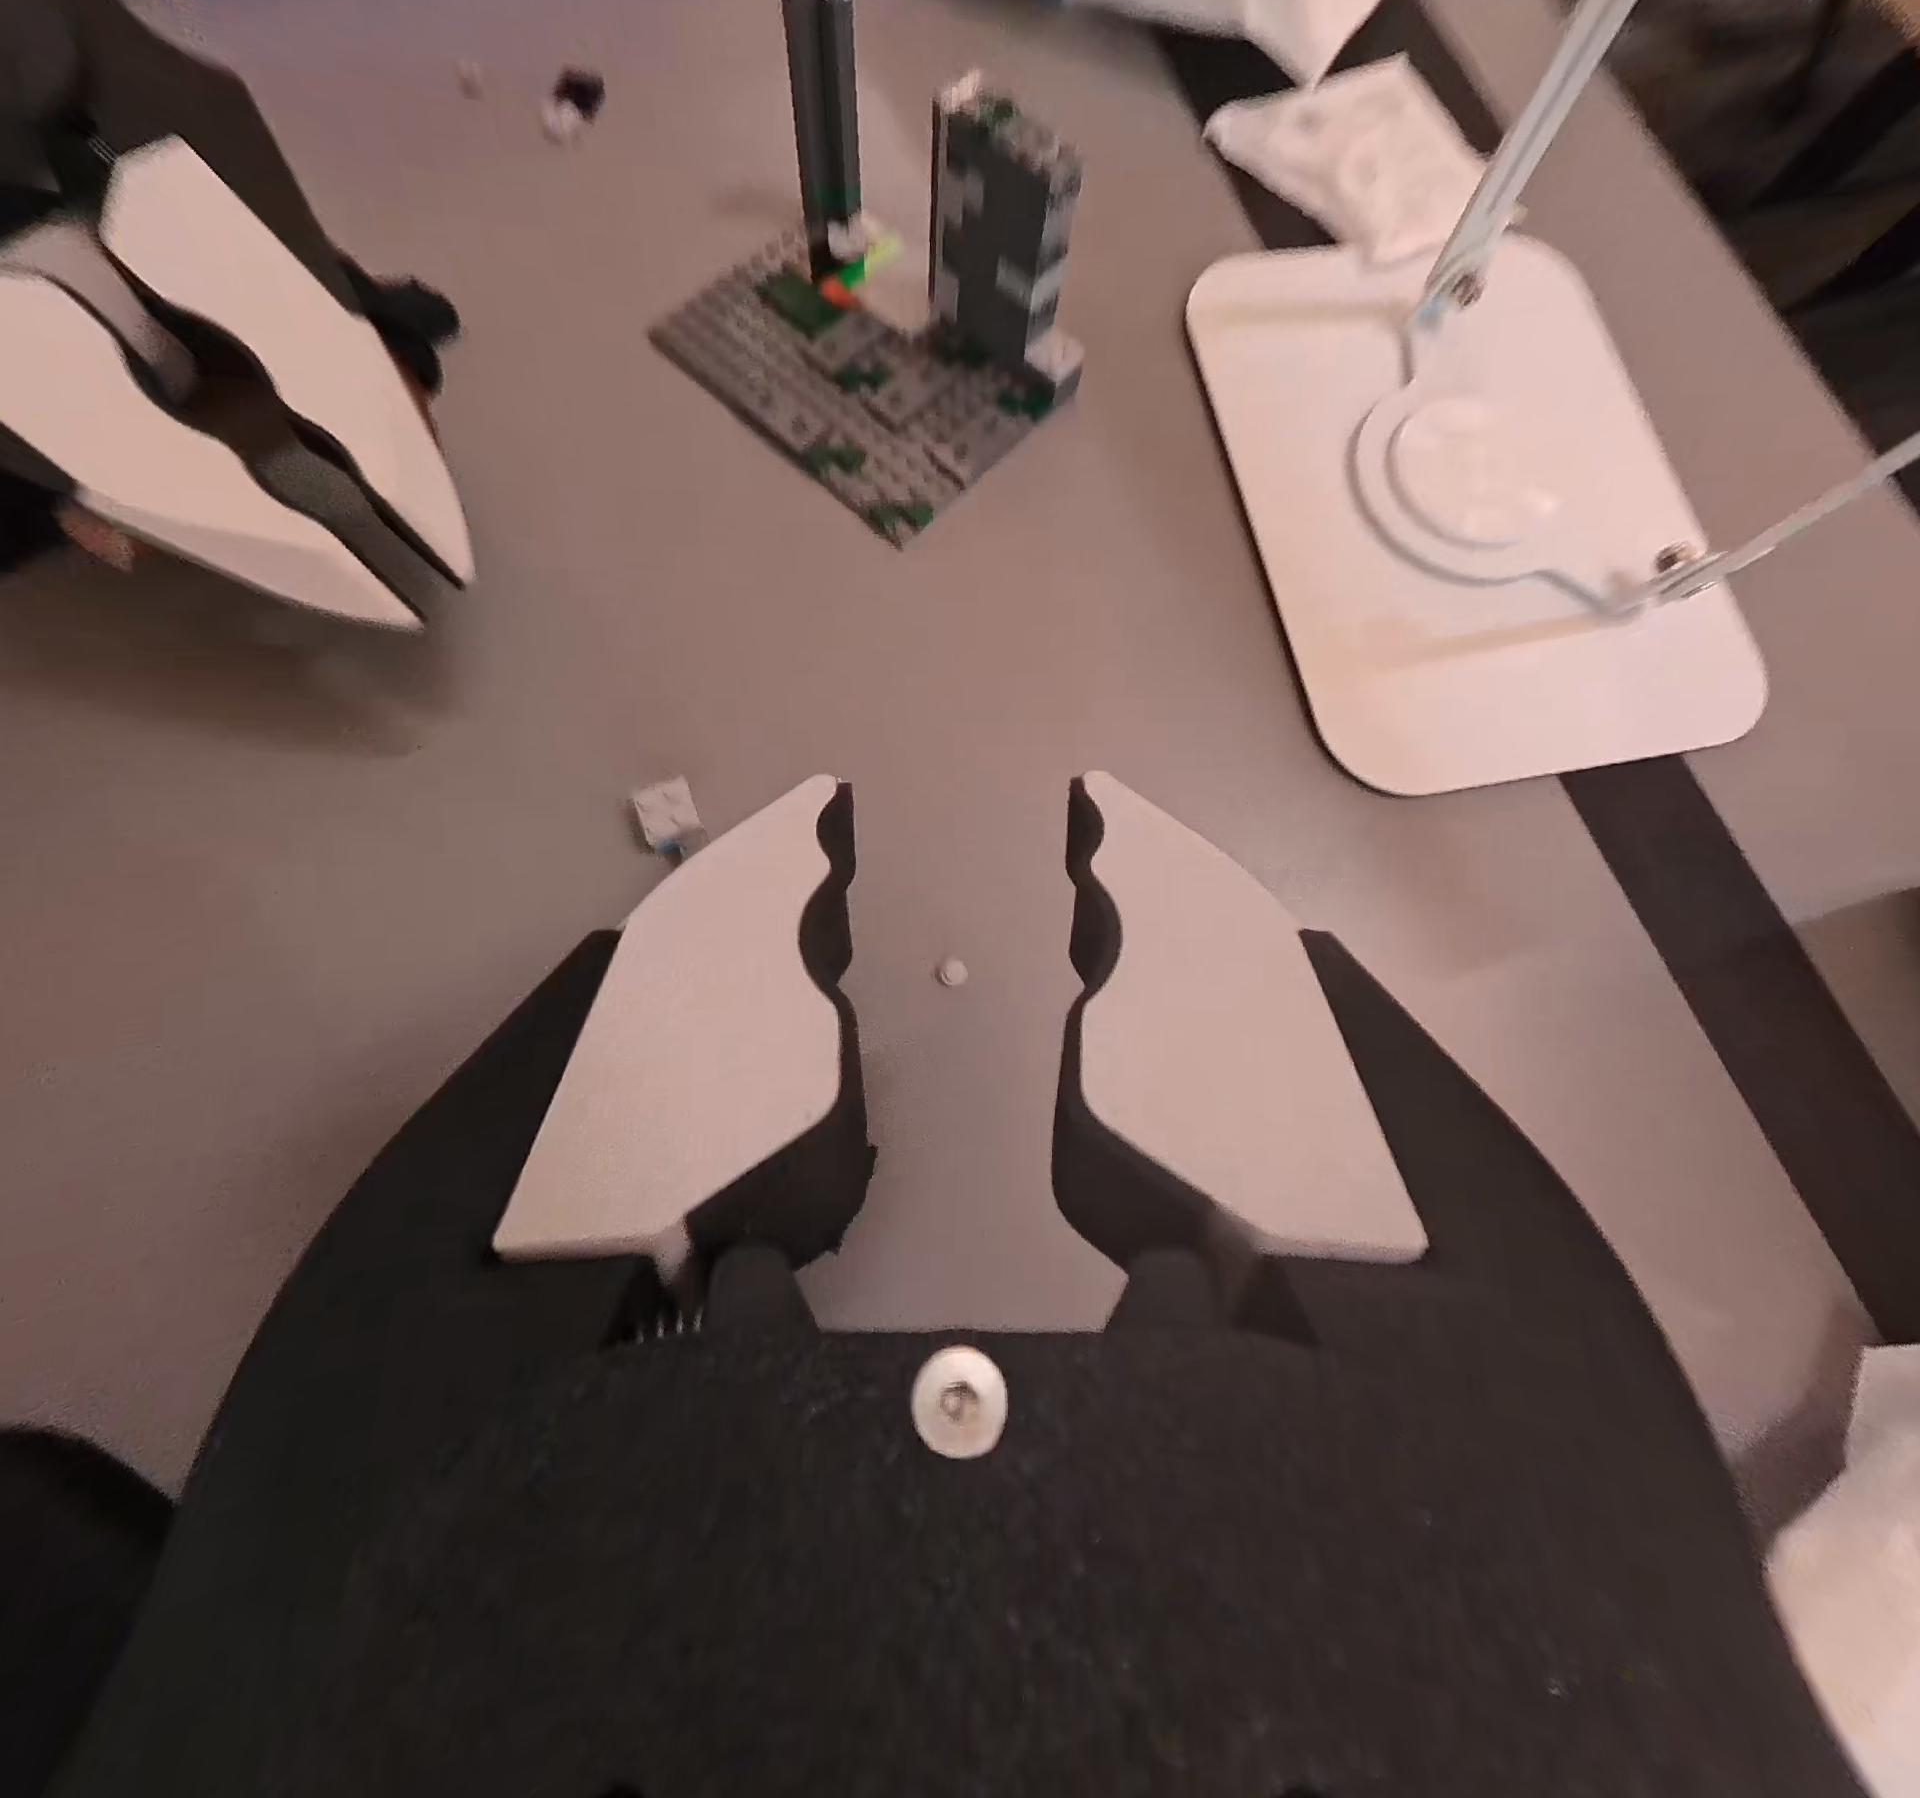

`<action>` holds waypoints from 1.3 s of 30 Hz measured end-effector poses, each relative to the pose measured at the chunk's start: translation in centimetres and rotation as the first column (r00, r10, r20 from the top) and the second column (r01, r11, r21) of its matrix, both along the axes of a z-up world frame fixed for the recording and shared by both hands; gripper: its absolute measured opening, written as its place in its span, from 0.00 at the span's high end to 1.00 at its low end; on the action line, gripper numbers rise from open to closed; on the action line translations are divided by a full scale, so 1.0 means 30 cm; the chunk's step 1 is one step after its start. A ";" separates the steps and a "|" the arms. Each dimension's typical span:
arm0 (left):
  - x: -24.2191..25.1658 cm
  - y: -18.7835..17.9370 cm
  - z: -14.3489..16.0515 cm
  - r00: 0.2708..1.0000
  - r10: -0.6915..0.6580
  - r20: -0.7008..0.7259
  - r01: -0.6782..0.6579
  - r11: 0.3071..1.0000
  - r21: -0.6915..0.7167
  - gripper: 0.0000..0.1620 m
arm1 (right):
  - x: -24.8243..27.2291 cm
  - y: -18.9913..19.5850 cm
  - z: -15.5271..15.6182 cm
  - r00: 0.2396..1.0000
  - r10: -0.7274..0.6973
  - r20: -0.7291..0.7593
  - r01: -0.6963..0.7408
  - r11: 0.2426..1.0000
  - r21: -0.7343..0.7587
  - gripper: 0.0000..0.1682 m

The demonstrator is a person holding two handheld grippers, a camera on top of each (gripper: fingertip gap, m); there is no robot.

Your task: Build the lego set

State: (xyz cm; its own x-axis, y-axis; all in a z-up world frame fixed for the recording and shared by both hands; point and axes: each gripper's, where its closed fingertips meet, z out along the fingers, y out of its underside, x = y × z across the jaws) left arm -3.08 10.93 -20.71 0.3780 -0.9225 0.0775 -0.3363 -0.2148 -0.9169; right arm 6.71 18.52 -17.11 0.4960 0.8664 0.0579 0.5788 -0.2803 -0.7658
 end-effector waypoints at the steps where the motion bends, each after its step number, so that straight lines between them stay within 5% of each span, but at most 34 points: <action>1: -0.003 0.004 0.004 1.000 0.006 0.005 -0.006 1.000 0.001 0.94 | -0.007 -0.012 0.021 0.999 -0.018 -0.043 0.019 0.999 0.028 0.78; 13: -0.018 0.026 0.015 0.999 0.039 0.024 -0.040 0.999 0.010 0.94 | -0.124 -0.153 0.073 0.861 -0.224 -0.456 0.261 0.965 0.018 0.98; 22: -0.075 0.092 0.031 0.993 0.115 0.023 -0.116 0.993 0.031 0.95 | -0.059 -0.092 0.000 0.798 -0.287 -0.529 0.405 0.907 0.118 1.00; 27: -0.291 0.206 0.104 0.954 0.297 -0.024 -0.292 0.948 0.123 0.95 | -0.035 -0.096 -0.009 0.802 -0.286 -0.524 0.415 0.898 0.144 1.00; 32: -0.701 0.294 0.148 0.811 0.580 -0.076 -0.568 0.812 0.134 0.93 | -0.039 -0.113 0.003 0.824 -0.256 -0.505 0.394 0.900 0.185 1.00; 39: -0.870 0.251 -0.052 0.742 0.583 -0.330 -0.610 0.792 0.027 0.82 | -0.073 -0.127 -0.011 0.844 -0.228 -0.486 0.355 0.916 0.187 1.00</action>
State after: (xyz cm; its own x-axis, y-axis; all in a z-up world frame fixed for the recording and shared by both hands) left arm -29.18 18.45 -22.27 0.8649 -0.4961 -0.0763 -0.3724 -0.5324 -0.7601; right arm 4.52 14.72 -17.44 0.7493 0.6615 -0.0300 0.0801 -0.1355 -0.9875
